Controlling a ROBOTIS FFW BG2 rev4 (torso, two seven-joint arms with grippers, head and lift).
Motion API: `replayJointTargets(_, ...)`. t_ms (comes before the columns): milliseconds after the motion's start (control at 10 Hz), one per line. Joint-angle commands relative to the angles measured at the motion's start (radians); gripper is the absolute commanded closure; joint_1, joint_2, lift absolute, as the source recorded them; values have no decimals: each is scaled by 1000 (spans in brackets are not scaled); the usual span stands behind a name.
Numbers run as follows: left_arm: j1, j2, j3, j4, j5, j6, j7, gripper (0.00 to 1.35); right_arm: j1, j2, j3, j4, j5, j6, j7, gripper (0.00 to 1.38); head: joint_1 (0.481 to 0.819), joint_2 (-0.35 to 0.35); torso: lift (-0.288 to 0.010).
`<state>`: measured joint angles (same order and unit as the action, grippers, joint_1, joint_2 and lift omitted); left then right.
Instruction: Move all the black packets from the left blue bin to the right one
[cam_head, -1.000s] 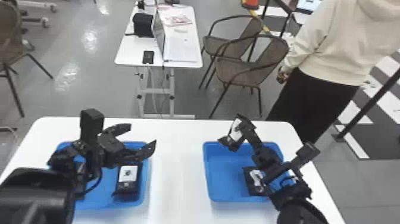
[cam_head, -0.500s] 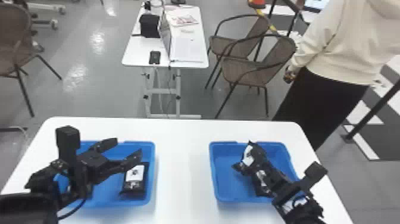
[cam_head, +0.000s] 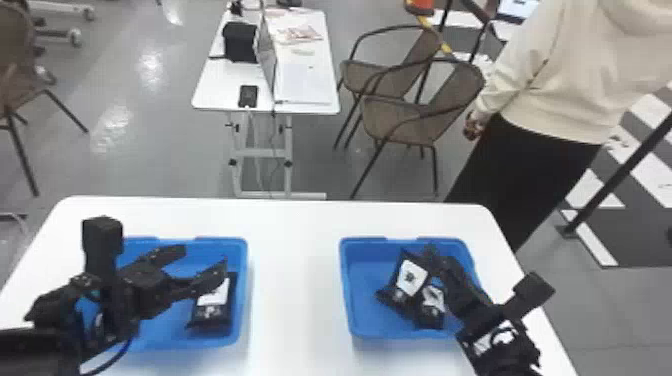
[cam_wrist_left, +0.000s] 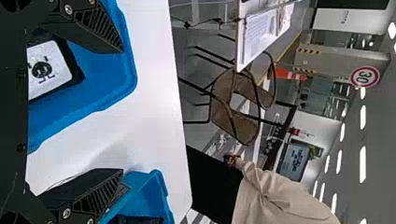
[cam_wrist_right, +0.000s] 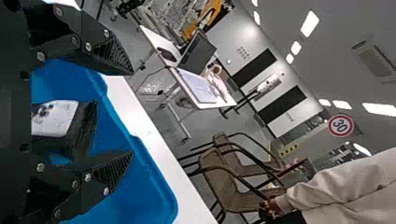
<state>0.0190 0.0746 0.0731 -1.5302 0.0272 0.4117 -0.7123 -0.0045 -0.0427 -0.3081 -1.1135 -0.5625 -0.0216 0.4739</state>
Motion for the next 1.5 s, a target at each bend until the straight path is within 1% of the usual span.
replayJointTargets(0,-8,-4,-13,-1,-23,79,1,124,43,14,0,-117,-17,-5,0,185,695,-183,0)
replayJointTargets(100,-14,-7,-21,-1,-42,148,13,125,66,20,0,-192,-31,-6,0,186,695,-188,0)
replayJointTargets(300,-28,-27,-16,-1,-110,263,31,125,86,35,0,-299,-56,-6,0,188,695,-191,0)
replayJointTargets(400,-39,-35,-16,-1,-147,312,39,125,86,37,0,-331,-59,-6,0,188,695,-187,0)
replayJointTargets(500,-51,-39,-26,-1,-170,368,68,127,84,38,0,-350,-62,-6,0,188,695,-181,0)
replayJointTargets(600,-67,-38,-44,12,-185,389,113,125,86,40,0,-356,-65,-6,0,188,695,-177,0)
replayJointTargets(700,-111,-36,-55,85,-168,400,114,127,87,41,1,-356,-68,-5,0,188,695,-170,0)
replayJointTargets(800,-146,-36,-78,139,-168,409,131,127,87,43,1,-354,-71,-5,0,188,695,-169,0)
replayJointTargets(900,-183,-39,-88,209,-154,403,136,136,87,44,1,-353,-71,-6,0,188,695,-173,0)
replayJointTargets(1000,-220,-35,-110,271,-141,414,142,136,87,44,1,-353,-73,-5,0,188,695,-176,0)
replayJointTargets(1200,-260,-39,-122,358,-138,420,151,136,94,44,1,-353,-82,-5,0,188,695,-190,0)
replayJointTargets(1400,-281,-42,-124,406,-165,432,157,145,100,44,1,-353,-91,-5,0,188,695,-195,0)
